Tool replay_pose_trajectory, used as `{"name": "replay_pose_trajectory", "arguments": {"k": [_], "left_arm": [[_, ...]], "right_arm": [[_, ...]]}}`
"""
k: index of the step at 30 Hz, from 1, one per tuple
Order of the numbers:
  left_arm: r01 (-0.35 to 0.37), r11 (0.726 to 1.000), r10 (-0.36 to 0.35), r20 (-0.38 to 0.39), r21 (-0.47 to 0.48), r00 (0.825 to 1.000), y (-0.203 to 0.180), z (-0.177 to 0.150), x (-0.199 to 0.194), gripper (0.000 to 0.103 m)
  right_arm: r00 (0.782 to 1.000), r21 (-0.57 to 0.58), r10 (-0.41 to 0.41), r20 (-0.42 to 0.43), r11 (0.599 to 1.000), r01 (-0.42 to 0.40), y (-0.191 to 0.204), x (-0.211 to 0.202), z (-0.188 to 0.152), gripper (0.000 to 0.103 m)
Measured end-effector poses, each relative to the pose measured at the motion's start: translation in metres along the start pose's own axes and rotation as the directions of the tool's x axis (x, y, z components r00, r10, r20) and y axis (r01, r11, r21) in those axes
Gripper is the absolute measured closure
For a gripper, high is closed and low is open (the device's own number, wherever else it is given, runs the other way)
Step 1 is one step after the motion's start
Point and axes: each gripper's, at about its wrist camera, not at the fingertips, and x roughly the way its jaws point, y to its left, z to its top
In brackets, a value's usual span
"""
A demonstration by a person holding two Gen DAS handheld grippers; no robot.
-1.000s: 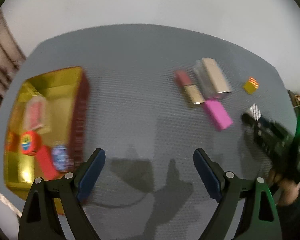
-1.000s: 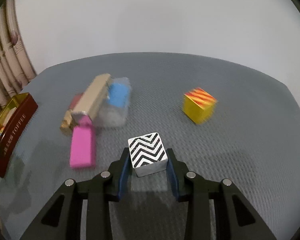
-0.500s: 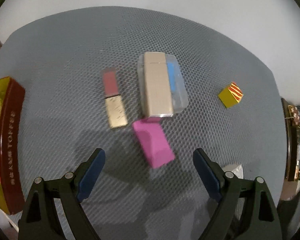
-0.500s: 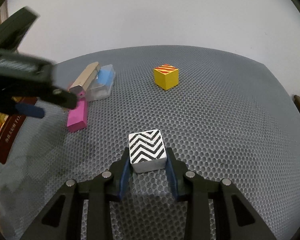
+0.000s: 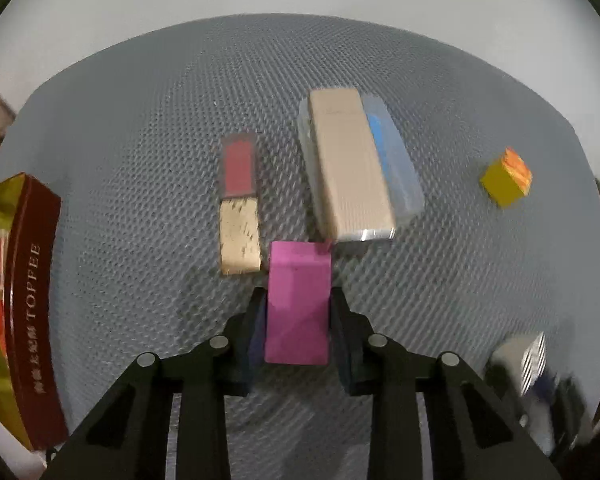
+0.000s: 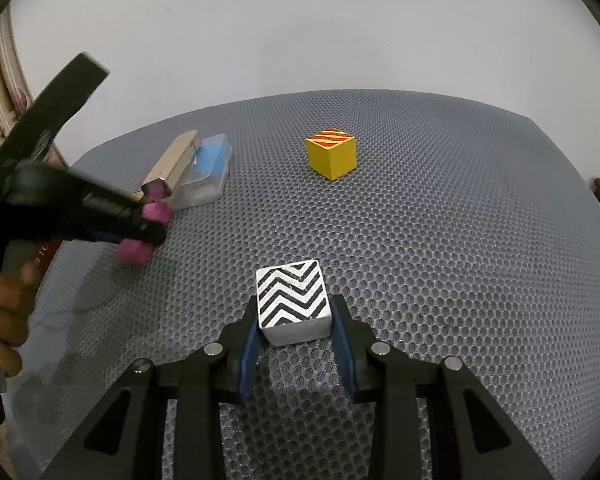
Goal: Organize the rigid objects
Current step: 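Grasp the chevron cube with the right gripper while the left grasps the pink block, then carry the pink block over the gold tin with the left gripper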
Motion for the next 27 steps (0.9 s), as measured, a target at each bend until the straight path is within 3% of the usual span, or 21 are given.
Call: {"name": "replay_pose_trajectory", "arguments": {"k": [4, 11, 18, 21, 27], "left_arm": [[0.013, 0.992, -0.016, 0.020, 0.124, 1.000, 0.011, -0.024, -0.009, 0.076], [0.021, 0.945, -0.062, 0.114, 0.327, 0.991, 0.018, -0.060, -0.020, 0.076], [0.013, 0.959, -0.070, 0.189, 0.285, 0.980, 0.017, -0.071, -0.022, 0.068], [0.004, 0.957, -0.068, 0.212, 0.289, 0.975, 0.011, -0.077, -0.024, 0.076], [-0.046, 0.956, -0.027, 0.242, 0.290, 0.970, 0.000, -0.087, -0.029, 0.076]], "right_arm": [[1.000, -0.005, -0.005, -0.001, 1.000, 0.005, 0.000, 0.000, -0.001, 0.069], [1.000, -0.020, -0.025, -0.003, 0.999, 0.025, 0.009, 0.003, 0.003, 0.069], [0.999, -0.037, -0.044, -0.005, 0.998, 0.044, 0.012, 0.001, 0.003, 0.069], [0.999, -0.039, -0.047, -0.005, 0.998, 0.046, 0.012, 0.000, 0.004, 0.069], [0.999, -0.045, -0.053, -0.006, 0.998, 0.053, 0.013, 0.000, 0.004, 0.069]]}}
